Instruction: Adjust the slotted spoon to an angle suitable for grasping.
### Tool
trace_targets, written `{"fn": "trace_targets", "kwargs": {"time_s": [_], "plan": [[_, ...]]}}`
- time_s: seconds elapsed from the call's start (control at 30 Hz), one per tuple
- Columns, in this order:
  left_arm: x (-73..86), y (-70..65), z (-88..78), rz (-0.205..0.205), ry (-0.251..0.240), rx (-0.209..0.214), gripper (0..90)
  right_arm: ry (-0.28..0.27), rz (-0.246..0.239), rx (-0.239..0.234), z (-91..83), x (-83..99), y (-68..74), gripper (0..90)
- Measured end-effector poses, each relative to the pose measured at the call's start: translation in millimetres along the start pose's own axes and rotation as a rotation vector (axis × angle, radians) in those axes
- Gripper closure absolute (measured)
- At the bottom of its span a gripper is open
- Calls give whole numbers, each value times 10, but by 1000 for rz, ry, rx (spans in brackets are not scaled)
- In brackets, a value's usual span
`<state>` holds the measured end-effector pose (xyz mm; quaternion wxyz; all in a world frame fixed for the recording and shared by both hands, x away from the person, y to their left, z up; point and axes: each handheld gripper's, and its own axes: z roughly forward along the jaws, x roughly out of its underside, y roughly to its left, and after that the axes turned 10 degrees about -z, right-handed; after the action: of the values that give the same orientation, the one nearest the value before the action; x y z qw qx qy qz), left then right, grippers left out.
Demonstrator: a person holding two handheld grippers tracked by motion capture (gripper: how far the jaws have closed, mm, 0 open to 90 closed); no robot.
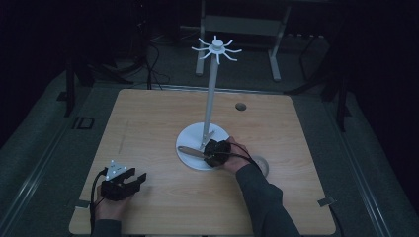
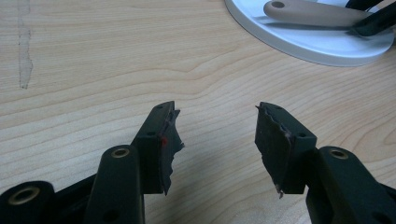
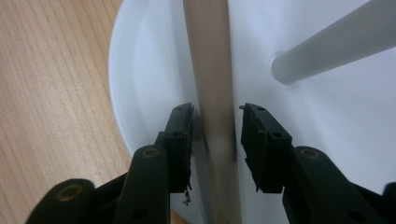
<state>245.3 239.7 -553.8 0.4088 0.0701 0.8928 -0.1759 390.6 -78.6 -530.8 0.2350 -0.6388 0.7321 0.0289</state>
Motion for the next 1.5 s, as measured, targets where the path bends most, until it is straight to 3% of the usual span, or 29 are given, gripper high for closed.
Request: {"fn": "trace_targets", "kwargs": {"time_s": [0.13,0.33,0.57,0.63,0.8,0.97,1.23,1.5], "plan": [[0,0,3,0,0,0,484,6,-3,1,-3,15,-14,731],[-1,5,-2,-2,-1,0,484,39,-10,6,-48,53,16,743],[3,-2,0,0,0,-2,484,26,19,20,-198,196,32,745],[4,-2,4,-1,1,-4,484,27,61,30,-303,335,32,746],[6,-10,12,4,6,-5,484,54,90,27,-381,566,37,746],[7,-11,14,4,7,-6,484,107,110,5,-361,718,55,747],[6,-13,16,3,6,-5,484,125,96,-1,-322,701,23,724],[6,-14,17,4,6,-3,484,108,152,-58,-241,712,-63,732]]}}
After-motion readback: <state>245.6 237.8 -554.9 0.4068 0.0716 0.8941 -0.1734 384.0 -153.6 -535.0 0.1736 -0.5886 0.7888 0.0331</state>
